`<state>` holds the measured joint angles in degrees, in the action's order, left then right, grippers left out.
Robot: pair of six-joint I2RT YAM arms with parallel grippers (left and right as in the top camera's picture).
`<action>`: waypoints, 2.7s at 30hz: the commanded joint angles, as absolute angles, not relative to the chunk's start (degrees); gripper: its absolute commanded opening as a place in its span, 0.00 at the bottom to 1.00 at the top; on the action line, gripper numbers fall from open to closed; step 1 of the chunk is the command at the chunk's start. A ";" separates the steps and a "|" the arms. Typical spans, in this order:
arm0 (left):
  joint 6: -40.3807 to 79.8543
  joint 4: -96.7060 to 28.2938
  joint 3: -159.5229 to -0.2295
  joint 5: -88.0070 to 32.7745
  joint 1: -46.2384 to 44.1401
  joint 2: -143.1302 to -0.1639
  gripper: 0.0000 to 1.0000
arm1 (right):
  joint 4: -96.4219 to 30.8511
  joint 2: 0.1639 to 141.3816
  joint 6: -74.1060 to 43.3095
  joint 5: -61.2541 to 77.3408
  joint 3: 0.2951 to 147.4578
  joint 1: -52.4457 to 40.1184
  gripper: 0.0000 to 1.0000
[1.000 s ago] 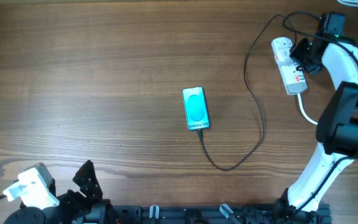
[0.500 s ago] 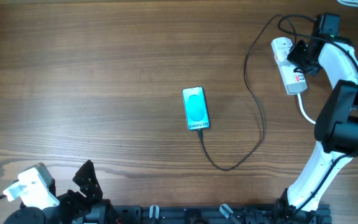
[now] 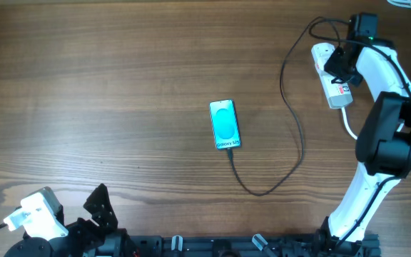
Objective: Plug charger to phone and switch on socket
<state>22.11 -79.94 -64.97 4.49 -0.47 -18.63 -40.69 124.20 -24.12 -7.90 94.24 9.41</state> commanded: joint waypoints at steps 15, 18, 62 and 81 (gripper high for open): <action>21.39 -79.90 -64.84 5.04 -0.62 -18.52 1.00 | -39.00 124.38 -22.52 -1.19 95.98 12.19 0.04; 21.41 -79.90 -64.84 5.04 -0.62 -18.52 1.00 | -38.52 124.53 -22.52 -1.19 95.98 12.19 0.05; 21.41 -79.90 -64.84 5.02 -0.62 -18.50 1.00 | -51.31 101.95 -23.14 -12.43 96.01 6.68 0.04; 20.40 -21.54 -45.36 -4.97 -0.62 -18.48 1.00 | -62.70 64.49 -24.18 -0.71 96.01 6.55 0.04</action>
<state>21.19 -28.51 -54.70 -4.25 -0.47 -18.31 -61.95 65.23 -23.97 -3.38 95.72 6.57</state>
